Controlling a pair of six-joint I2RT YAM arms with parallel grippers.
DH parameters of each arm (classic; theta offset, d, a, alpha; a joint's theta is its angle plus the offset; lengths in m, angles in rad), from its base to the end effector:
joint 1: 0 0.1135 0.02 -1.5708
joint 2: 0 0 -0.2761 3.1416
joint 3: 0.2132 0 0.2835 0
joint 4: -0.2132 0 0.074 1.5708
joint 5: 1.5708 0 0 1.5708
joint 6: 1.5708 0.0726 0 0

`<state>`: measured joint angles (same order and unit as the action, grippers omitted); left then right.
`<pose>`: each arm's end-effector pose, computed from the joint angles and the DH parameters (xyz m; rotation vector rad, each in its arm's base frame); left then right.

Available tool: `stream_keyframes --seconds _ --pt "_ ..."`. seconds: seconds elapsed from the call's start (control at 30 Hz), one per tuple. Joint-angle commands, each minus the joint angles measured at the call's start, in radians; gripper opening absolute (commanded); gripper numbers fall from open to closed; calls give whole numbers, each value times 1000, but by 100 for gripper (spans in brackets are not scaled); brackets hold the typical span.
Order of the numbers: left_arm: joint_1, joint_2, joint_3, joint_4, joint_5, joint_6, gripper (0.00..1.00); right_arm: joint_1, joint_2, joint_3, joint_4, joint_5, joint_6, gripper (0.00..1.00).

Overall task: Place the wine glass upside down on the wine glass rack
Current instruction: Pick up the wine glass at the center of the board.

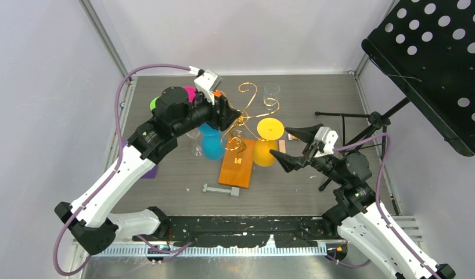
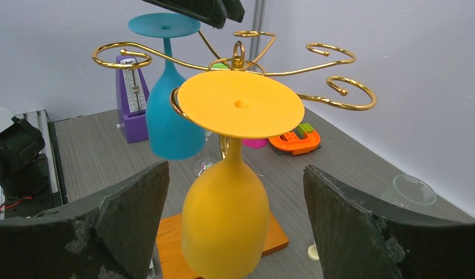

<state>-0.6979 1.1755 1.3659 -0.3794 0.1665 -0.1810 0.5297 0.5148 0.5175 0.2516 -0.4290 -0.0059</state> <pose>0.2355 -0.2132 0.4523 0.5865 1.7273 -0.7776 0.1505 0.1231 0.3454 -0.7105 1.1789 0.7224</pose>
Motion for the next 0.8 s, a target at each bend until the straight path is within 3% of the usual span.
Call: stream_keyframes --seconds 0.0,0.43,0.53,0.6,0.77 --pt "6 -48 46 16 -25 -8 56 -1 -9 3 18 1 1 92" --pt "48 -222 38 38 -158 33 67 -1 -60 -23 3 57 6 93" --pt "160 -277 -7 54 -136 -43 68 0 -81 -24 0 73 29 93" --pt "296 -295 -35 44 -93 -118 68 0 -98 -22 -3 77 42 93" --pt "530 -247 -82 -55 -28 -252 66 0 -129 -14 -31 88 56 93"
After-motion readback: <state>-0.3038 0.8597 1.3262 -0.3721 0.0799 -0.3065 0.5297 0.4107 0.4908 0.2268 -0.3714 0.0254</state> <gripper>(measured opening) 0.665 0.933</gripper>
